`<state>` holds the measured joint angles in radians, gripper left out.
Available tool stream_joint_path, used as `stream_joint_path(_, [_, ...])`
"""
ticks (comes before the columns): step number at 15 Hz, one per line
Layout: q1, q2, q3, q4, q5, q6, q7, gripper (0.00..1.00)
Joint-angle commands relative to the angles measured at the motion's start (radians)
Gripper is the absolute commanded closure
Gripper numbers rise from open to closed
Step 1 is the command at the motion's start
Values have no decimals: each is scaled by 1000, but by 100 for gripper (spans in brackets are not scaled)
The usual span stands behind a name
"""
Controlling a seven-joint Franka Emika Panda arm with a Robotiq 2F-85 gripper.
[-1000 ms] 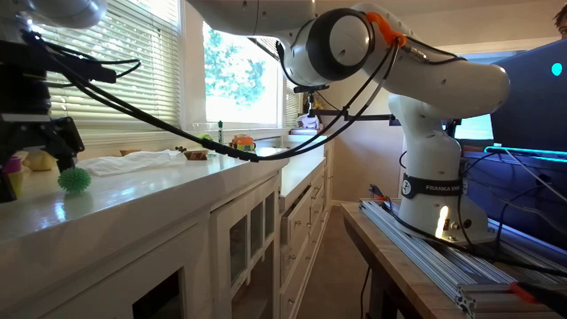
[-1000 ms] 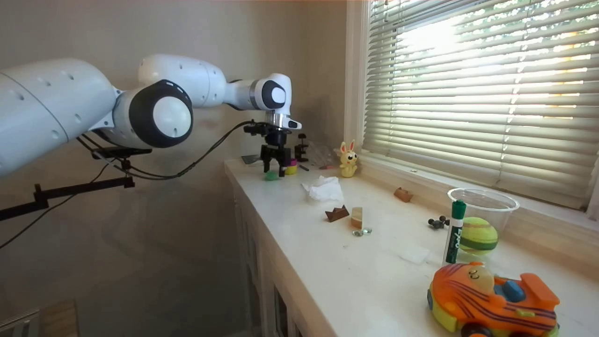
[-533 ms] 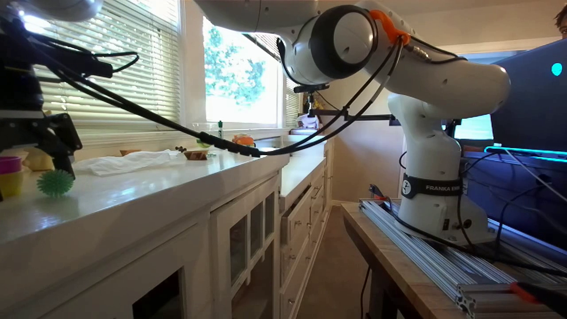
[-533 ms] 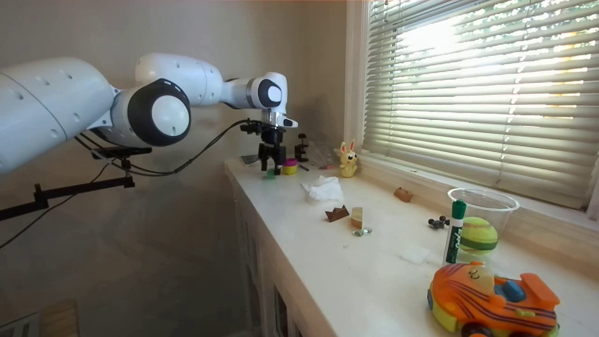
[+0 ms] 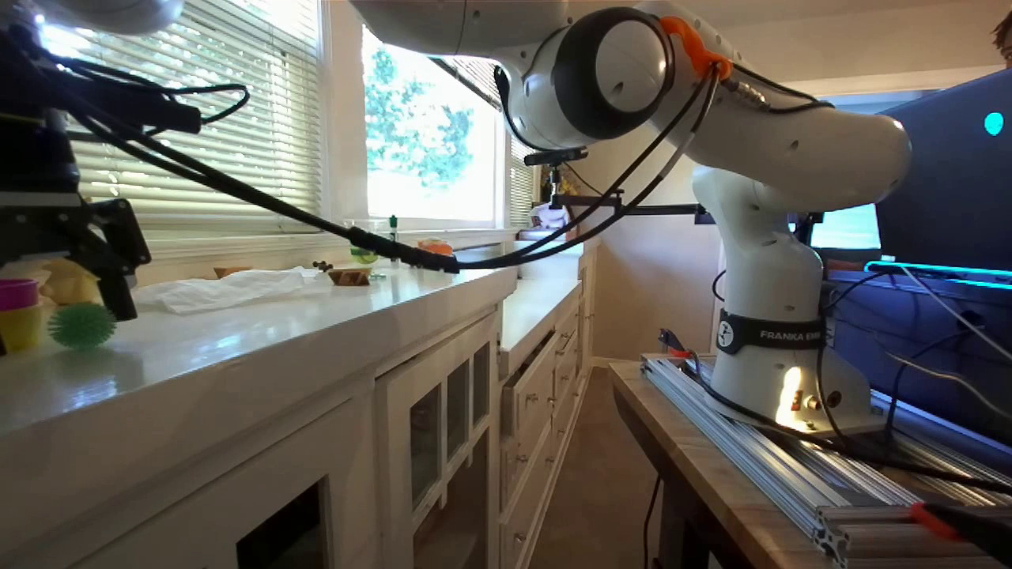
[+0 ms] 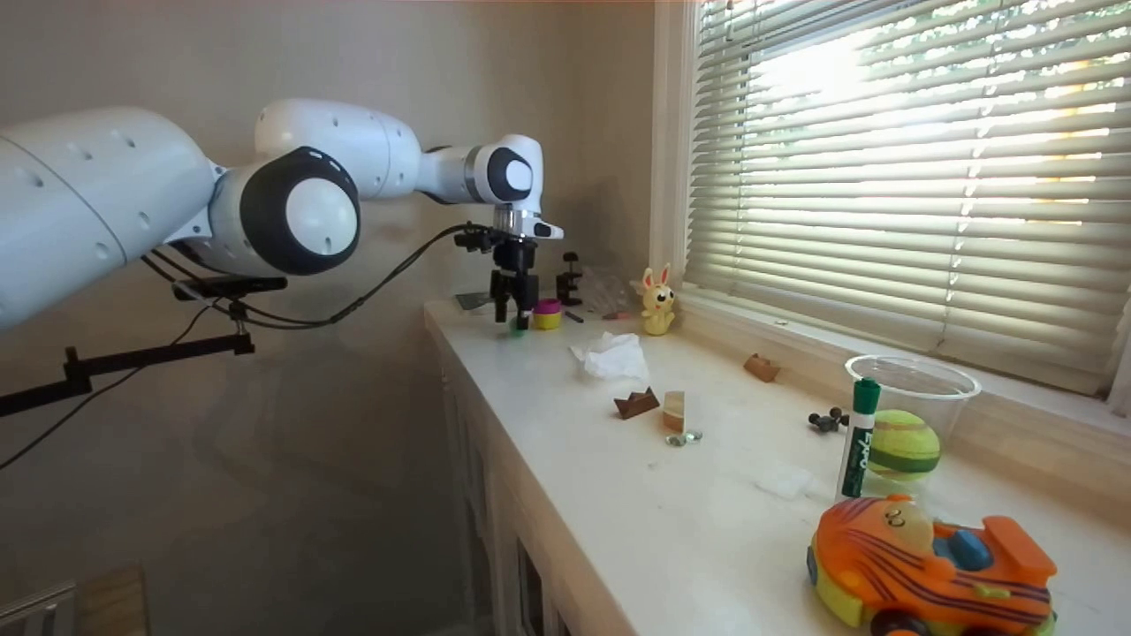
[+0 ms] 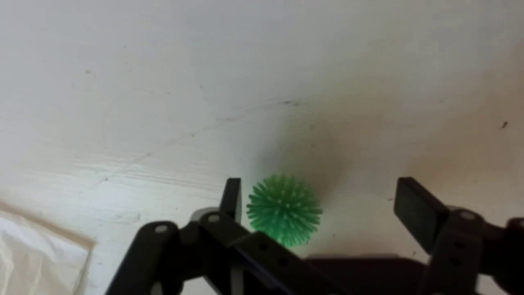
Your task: Stack the bowls, then place the green toy inside the pink bowl
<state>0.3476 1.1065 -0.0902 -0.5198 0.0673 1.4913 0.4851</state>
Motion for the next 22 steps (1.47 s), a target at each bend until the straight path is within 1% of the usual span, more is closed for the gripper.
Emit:
stream_joint_path(1, [3,-14,-9,-9,-6,-8,17,0])
stream_joint_path(7, [1,-13,-28,-10,-8,-11,12,0])
stream_joint_path(8, [1,-11,-30,-10,-8,-10,8,17])
stream_joint_path(9, [0,-11,-31,-9,-6,-8,7,26])
stream_joint_path(12, [1,-9,-34,-10,-6,-8,5,50])
stream_joint_path(14, [2,-9,-36,-9,-8,-8,4,62])
stream_joint_path(17, [7,-16,-39,-3,-11,-2,6,84])
stream_joint_path(19, [14,-24,-42,3,-15,-2,1,93])
stream_joint_path(20, [20,-33,-46,5,-19,-9,7,94])
stream_joint_path(21, [27,-42,-53,5,-27,-14,16,93])
stream_joint_path(22, [34,-55,-59,7,-30,-15,19,93])
